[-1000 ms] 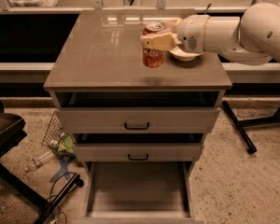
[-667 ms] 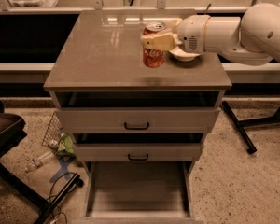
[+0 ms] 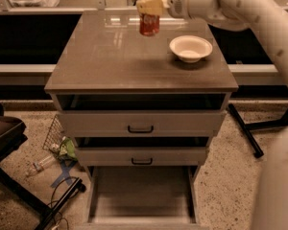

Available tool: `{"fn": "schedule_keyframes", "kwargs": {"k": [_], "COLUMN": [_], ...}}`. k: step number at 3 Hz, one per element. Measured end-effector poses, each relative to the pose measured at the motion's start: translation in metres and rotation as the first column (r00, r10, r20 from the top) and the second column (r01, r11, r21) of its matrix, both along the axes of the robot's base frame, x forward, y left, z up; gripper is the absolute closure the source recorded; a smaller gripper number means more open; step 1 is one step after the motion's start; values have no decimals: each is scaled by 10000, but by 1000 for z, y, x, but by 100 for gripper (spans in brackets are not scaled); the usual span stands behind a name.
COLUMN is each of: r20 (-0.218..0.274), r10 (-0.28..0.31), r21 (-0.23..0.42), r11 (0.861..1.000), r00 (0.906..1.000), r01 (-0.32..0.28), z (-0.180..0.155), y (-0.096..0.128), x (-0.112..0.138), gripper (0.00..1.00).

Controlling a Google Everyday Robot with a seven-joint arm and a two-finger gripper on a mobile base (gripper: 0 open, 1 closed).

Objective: Pick coke can from bottom drawer and place on counter

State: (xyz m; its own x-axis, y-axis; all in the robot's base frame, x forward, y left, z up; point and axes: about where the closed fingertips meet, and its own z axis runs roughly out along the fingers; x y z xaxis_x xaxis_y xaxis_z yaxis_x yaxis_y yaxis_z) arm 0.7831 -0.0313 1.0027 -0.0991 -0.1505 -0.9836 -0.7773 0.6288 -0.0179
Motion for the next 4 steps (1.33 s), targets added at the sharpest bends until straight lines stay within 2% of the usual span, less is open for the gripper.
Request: {"fn": "schedule_keyframes", "kwargs": {"k": [1, 2, 3, 4], "r20": [-266, -818, -858, -810], "r10": [-859, -2103, -2471, -2708], "r21": [99, 668, 943, 540], "r11": [9962, 9741, 9624, 9598], "r00": [9960, 9742, 9652, 9592], "r01": [862, 2159, 2548, 2756], "z": [13, -23, -55, -87], "y": [24, 20, 28, 23], "x": [58, 115, 140, 149], "gripper": [100, 100, 100, 100]}}
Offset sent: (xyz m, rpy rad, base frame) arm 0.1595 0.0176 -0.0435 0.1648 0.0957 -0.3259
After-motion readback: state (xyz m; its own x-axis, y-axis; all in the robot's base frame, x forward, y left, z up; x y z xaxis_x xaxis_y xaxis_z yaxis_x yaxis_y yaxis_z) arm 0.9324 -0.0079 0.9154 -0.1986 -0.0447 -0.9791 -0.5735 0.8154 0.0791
